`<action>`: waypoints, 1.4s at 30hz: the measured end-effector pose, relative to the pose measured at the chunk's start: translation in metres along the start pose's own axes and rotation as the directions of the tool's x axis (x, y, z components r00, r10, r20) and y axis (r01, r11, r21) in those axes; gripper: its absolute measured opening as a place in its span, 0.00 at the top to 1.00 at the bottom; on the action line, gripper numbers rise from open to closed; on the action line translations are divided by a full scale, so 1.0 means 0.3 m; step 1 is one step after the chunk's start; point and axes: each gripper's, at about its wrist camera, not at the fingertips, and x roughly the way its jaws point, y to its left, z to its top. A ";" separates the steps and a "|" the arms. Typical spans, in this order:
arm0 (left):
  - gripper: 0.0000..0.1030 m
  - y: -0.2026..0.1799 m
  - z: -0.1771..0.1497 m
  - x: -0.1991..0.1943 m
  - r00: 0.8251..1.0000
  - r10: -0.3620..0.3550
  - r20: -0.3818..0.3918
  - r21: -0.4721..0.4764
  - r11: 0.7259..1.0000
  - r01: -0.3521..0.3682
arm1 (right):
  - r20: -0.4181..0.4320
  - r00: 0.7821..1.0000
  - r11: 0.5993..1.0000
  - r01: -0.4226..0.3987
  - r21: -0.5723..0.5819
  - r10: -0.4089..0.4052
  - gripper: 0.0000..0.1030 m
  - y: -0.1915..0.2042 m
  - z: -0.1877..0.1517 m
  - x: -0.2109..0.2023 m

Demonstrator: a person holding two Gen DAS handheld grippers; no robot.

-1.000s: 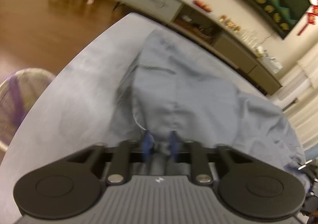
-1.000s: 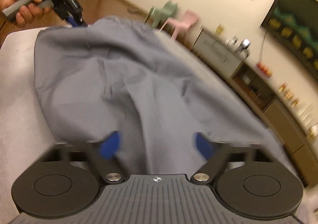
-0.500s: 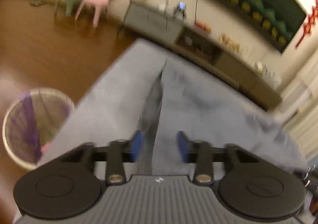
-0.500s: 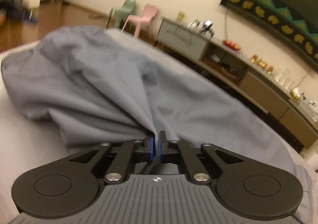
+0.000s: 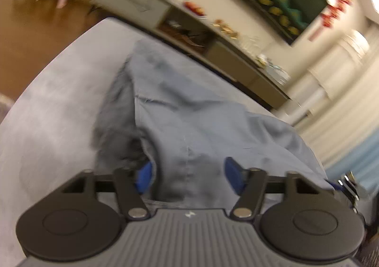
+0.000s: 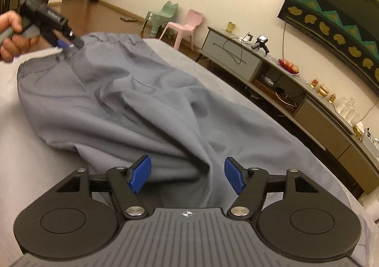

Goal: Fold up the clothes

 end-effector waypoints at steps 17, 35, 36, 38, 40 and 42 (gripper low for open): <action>0.96 -0.111 0.215 -0.315 0.839 -0.133 0.528 -0.037 0.983 0.179 | 0.065 0.982 0.982 0.174 0.072 -0.178 1.00 -0.061 0.149 -0.008; 0.27 -0.218 -0.125 -0.396 0.970 0.119 0.211 -0.334 0.942 -0.043 | 0.137 0.987 0.972 0.113 -0.205 -0.086 0.98 0.239 -0.105 -0.085; 0.27 -0.256 -0.128 -0.330 0.987 0.054 0.154 -0.332 0.943 0.000 | 0.158 0.983 0.977 0.121 -0.175 -0.093 0.98 0.233 -0.114 -0.095; 0.27 -0.325 -0.128 -0.204 0.999 -0.006 0.048 -0.308 0.951 0.020 | 0.198 0.974 0.984 0.134 -0.116 -0.109 0.98 0.222 -0.131 -0.115; 0.26 -0.393 -0.132 -0.083 0.998 -0.036 -0.049 -0.293 0.956 0.020 | 0.238 0.963 0.989 0.142 -0.050 -0.126 0.98 0.215 -0.155 -0.142; 0.26 -0.427 -0.142 0.021 0.991 -0.077 -0.111 -0.332 0.942 0.036 | 0.270 0.952 0.987 0.158 -0.032 -0.144 0.99 0.204 -0.167 -0.155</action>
